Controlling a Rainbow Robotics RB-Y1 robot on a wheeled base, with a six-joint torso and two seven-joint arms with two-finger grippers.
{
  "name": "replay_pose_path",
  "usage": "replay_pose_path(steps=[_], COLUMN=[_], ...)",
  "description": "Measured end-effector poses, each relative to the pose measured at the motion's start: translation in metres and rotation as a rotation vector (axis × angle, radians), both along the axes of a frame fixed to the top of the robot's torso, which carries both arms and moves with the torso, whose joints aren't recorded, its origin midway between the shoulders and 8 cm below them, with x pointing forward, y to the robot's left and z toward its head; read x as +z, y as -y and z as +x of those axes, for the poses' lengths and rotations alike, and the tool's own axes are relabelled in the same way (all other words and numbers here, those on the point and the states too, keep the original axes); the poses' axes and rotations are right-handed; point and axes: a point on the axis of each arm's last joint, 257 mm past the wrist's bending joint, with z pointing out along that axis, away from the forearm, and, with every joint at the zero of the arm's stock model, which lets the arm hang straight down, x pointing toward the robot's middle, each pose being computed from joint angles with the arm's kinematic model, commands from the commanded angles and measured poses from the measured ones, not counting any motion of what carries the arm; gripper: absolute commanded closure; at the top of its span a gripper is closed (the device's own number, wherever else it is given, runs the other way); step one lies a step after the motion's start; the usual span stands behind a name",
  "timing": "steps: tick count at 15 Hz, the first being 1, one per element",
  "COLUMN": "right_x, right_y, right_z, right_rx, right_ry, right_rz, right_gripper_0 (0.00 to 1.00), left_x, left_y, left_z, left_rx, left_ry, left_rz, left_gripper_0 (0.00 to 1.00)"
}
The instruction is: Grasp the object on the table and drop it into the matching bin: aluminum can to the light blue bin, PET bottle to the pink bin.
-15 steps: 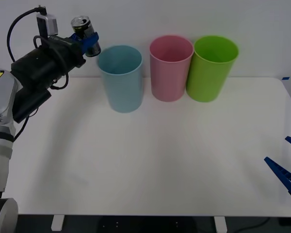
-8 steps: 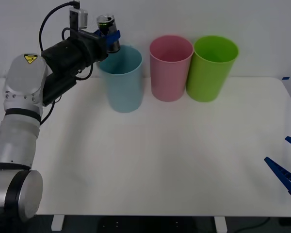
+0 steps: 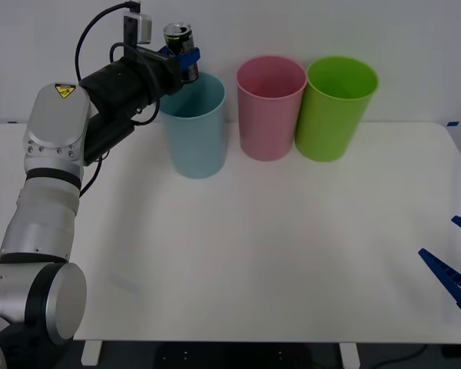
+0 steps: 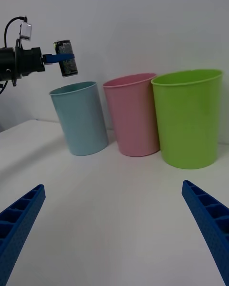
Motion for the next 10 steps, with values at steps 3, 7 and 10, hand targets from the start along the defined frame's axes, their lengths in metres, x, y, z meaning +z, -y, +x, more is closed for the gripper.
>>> replay_pose_path(steps=[3, 7, 10], right_x=[0.0000, 0.0000, 0.0000], right_y=[0.0000, 0.0000, 0.0000], right_z=[0.0000, 0.0000, 0.0000], right_rx=[0.000, 0.000, 0.000], right_ry=[0.000, 0.000, 0.000], right_rz=[0.000, 0.000, 0.000], right_gripper_0=[0.00, 0.00, 0.00], left_x=[0.0000, 0.0001, -0.0001], left_y=[-0.0007, -0.0010, -0.0011], left_z=[0.0005, 0.0007, 0.0005], left_rx=[0.003, 0.004, 0.003], left_ry=[0.000, -0.001, -0.005], left_rz=[-0.002, -0.004, -0.011], left_gripper_0=[0.23, 0.00, 0.00])
